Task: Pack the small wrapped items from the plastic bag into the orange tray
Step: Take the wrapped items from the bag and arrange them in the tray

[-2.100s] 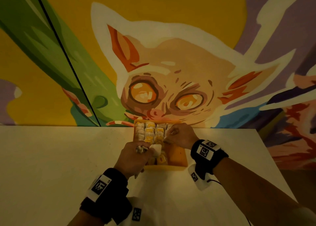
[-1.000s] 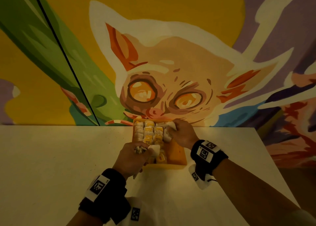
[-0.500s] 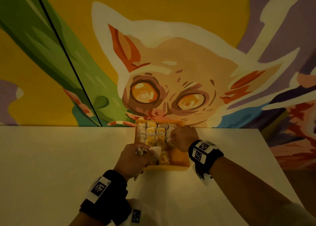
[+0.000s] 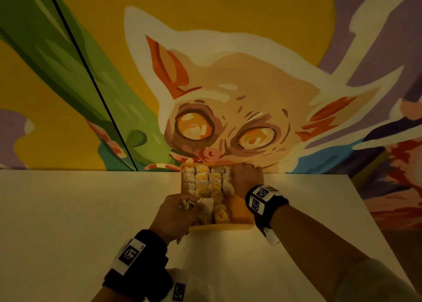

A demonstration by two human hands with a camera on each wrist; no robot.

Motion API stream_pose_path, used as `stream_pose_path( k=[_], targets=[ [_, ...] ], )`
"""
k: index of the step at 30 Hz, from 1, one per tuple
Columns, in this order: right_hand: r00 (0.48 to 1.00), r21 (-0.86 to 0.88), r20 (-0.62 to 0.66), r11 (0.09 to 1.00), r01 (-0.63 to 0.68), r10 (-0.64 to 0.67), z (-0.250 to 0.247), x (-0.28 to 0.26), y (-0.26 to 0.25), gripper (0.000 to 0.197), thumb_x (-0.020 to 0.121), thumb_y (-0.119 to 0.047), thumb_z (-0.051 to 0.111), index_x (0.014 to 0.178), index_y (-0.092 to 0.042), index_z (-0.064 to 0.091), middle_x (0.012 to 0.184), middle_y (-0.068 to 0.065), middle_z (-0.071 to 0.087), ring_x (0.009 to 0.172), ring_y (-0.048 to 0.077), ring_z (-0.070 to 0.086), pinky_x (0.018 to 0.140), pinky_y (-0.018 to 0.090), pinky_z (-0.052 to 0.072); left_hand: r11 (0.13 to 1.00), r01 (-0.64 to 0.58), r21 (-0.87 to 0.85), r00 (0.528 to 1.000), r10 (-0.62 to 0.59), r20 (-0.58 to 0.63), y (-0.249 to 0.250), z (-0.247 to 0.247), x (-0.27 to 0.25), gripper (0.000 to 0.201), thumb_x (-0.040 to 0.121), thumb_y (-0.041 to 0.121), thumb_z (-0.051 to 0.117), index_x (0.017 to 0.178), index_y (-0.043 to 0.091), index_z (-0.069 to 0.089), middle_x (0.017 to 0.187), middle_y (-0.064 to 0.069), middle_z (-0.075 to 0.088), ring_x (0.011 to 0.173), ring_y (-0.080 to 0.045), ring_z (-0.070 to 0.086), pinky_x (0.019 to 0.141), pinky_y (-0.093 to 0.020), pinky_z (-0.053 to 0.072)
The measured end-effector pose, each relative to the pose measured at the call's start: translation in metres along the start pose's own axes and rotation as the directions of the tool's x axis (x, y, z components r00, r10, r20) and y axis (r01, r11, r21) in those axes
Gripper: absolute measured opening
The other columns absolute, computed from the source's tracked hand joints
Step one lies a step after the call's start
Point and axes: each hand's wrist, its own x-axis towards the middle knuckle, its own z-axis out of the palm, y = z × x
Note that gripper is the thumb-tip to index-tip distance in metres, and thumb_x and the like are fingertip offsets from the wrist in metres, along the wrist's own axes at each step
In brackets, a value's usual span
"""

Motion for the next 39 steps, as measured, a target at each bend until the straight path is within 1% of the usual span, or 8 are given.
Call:
stream_pose_path(
  k=[8,13,17,20,23,30,34,39],
  targets=[
    [0.993,0.324,-0.116,0.946,0.028,0.01,-0.004,-0.013,0.004,0.016,0.09,-0.031,0.06,0.104,-0.023,0.062,0.11,0.004,0.06,0.103,0.024,0.058,0.088,0.039,0.047,0.999,0.015,-0.028,1.0,-0.015,-0.002,0.0,0.002,0.001,0.01,0.086,0.025,0.071,0.078,0.022,0.07,0.068,-0.01,0.067,0.039,-0.012,0.053,0.04,-0.025,0.047],
    [0.946,0.741,0.06,0.649,0.173,-0.32,-0.016,-0.037,-0.015,0.011,0.092,-0.027,0.063,0.098,-0.021,0.07,0.096,-0.009,0.064,0.093,0.011,0.059,0.085,0.032,0.052,0.999,0.021,-0.045,1.0,-0.021,-0.001,0.001,0.008,0.002,0.009,0.087,0.024,0.07,0.079,0.019,0.071,0.07,-0.013,0.066,0.036,-0.011,0.051,0.039,-0.024,0.045],
    [0.861,0.797,0.172,0.582,0.163,-0.478,-0.026,-0.051,-0.022,0.018,0.095,-0.037,0.057,0.105,-0.028,0.069,0.104,-0.015,0.065,0.103,0.005,0.058,0.09,0.024,0.046,0.998,0.021,-0.067,1.0,-0.022,-0.002,0.003,0.01,0.001,0.011,0.087,0.028,0.069,0.08,0.021,0.071,0.065,-0.009,0.064,0.039,-0.014,0.051,0.041,-0.025,0.044],
    [0.874,0.815,0.143,0.557,0.162,-0.465,-0.026,-0.057,-0.022,0.026,0.088,-0.042,0.066,0.108,-0.025,0.069,0.104,-0.009,0.067,0.1,0.008,0.062,0.09,0.029,0.052,0.993,0.043,-0.107,0.999,-0.045,-0.018,0.003,0.01,0.0,0.009,0.087,0.027,0.07,0.081,0.02,0.072,0.069,-0.011,0.066,0.045,-0.019,0.053,0.043,-0.026,0.044],
    [0.898,0.829,0.065,0.524,0.194,-0.435,-0.023,-0.055,-0.015,0.019,0.084,-0.028,0.074,0.098,-0.014,0.074,0.095,-0.001,0.072,0.09,0.012,0.067,0.086,0.034,0.056,0.992,0.059,-0.111,0.998,-0.063,-0.027,0.001,0.01,-0.001,0.01,0.086,0.028,0.071,0.082,0.019,0.071,0.077,-0.015,0.068,0.045,-0.018,0.054,0.042,-0.027,0.046],
    [0.928,0.809,0.052,0.561,0.177,-0.368,-0.024,-0.047,0.011,0.011,0.082,-0.014,0.075,0.092,-0.008,0.074,0.087,-0.002,0.07,0.081,0.008,0.064,0.078,0.023,0.054,0.961,0.119,-0.248,0.992,-0.127,-0.017,0.002,0.01,-0.002,0.007,0.088,0.016,0.068,0.085,0.01,0.071,0.077,-0.013,0.066,0.046,-0.014,0.058,0.043,-0.027,0.049],
    [0.938,0.681,0.122,0.715,0.159,-0.325,-0.026,-0.04,0.027,0.01,0.083,-0.015,0.075,0.092,-0.012,0.072,0.09,-0.003,0.067,0.086,0.009,0.062,0.075,0.02,0.051,0.957,0.125,-0.262,0.989,-0.14,-0.04,-0.003,0.009,-0.003,0.007,0.088,0.016,0.068,0.083,0.011,0.069,0.075,-0.014,0.066,0.062,-0.025,0.062,0.046,-0.03,0.051],
    [0.943,0.474,0.221,0.872,0.12,-0.25,-0.017,-0.031,0.041,0.007,0.082,-0.022,0.075,0.086,-0.022,0.069,0.09,-0.006,0.065,0.086,0.009,0.061,0.066,0.016,0.042,0.957,0.136,-0.255,0.988,-0.15,-0.033,-0.004,0.01,-0.004,0.006,0.088,0.016,0.068,0.084,0.012,0.069,0.072,-0.01,0.065,0.058,-0.02,0.062,0.047,-0.03,0.054]
  ],
)
